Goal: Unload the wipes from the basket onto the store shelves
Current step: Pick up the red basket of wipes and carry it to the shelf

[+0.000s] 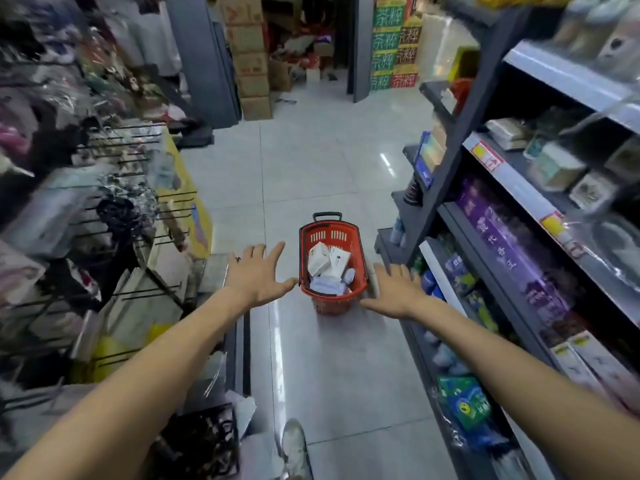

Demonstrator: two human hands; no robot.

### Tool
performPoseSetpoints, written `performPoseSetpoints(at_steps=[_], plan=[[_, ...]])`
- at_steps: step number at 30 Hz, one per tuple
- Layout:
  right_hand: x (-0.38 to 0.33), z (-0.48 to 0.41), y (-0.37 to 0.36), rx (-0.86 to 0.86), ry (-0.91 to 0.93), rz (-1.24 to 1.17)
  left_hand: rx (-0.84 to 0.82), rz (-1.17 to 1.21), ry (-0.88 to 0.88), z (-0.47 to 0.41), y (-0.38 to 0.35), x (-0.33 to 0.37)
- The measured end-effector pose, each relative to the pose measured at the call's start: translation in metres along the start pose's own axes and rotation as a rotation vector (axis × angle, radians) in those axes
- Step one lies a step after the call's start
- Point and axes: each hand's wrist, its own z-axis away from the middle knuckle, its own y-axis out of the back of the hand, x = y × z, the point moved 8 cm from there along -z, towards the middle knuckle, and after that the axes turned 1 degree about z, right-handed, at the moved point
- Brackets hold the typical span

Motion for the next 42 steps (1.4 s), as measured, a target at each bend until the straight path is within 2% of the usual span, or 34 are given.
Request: performPoseSetpoints(at_steps=[7, 13, 25, 30, 37, 42], plan=[[-0.023, -0.109, 0.028, -0.048, -0.096, -0.018, -0.051, -0.020, -0.077, -0.140, 0.018, -0.043], [-0.014, -0.201, 0.046, -0.060, -0.155, -0.093, -0.082, -0.049, -0.142, -0.257, 0.018, -0.039], [0.054, -0.407, -0.003, -0.170, -0.324, -0.349, -0.306, -0.217, -0.234, -0.495, -0.051, -0.006], [0.062, -0.453, -0.043, -0.202, -0.411, -0.508, -0.382, -0.266, -0.307, -0.578, -0.103, 0.004], [0.063, -0.512, -0.151, -0.263, -0.608, -0.757, -0.477, -0.288, -0.475, -0.694, -0.215, 0.029], [0.058, -0.550, -0.229, -0.120, -0.859, -1.081, -0.590, -0.266, -0.551, -0.765, -0.311, 0.054]])
